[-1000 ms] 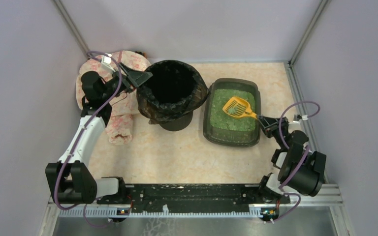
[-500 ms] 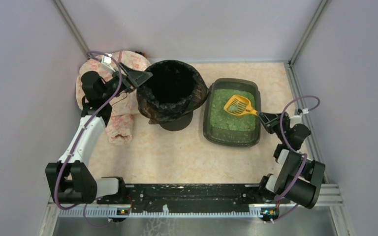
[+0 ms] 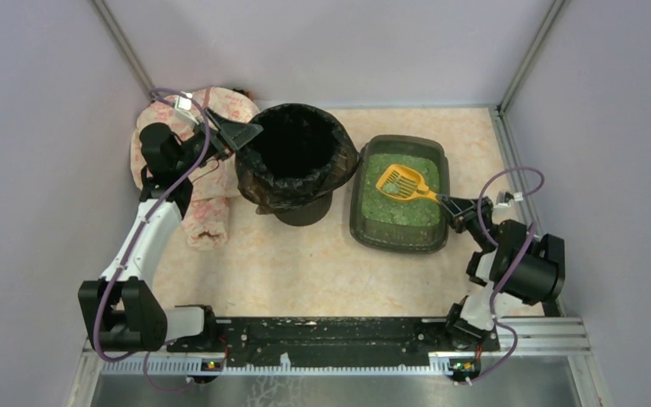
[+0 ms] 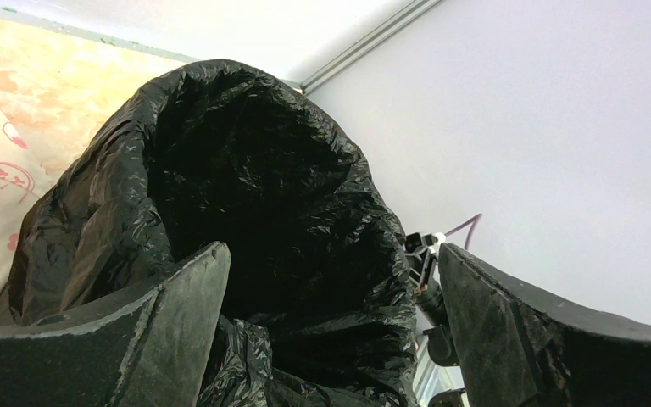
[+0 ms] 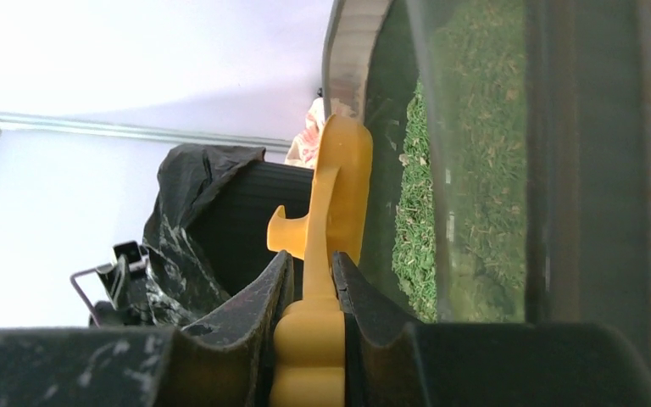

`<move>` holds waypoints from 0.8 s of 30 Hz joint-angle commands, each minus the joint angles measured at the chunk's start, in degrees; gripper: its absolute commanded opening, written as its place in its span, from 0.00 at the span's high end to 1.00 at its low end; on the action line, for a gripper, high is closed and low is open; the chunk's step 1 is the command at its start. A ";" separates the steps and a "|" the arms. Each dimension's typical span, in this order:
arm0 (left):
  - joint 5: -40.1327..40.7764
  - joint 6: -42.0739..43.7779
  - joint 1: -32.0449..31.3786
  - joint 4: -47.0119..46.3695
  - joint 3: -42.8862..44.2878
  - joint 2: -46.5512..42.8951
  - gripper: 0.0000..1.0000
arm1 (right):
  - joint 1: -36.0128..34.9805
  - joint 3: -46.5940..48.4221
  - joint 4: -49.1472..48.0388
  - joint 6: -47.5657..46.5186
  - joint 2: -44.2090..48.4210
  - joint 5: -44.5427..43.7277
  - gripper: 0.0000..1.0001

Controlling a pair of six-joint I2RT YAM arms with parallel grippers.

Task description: Clean the litter box

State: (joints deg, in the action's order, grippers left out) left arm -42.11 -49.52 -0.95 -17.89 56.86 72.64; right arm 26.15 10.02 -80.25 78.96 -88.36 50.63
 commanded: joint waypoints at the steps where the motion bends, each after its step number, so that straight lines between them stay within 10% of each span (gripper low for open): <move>1: -0.95 -0.05 0.04 1.19 -1.40 0.52 0.01 | -1.03 0.59 -18.38 6.09 -4.16 2.07 1.00; 12: -0.82 0.38 0.06 1.45 -1.23 0.17 0.01 | -0.27 2.14 -12.16 6.03 7.13 1.55 1.00; 24: -0.61 0.12 0.06 1.37 -1.31 -0.09 0.01 | -0.46 16.20 25.37 -6.86 25.83 0.39 1.00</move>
State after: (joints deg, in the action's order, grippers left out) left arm -42.09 -49.50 -0.95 -17.96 56.84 72.64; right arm 25.67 19.03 -66.74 77.41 -66.06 52.12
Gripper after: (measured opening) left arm 0.987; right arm 0.211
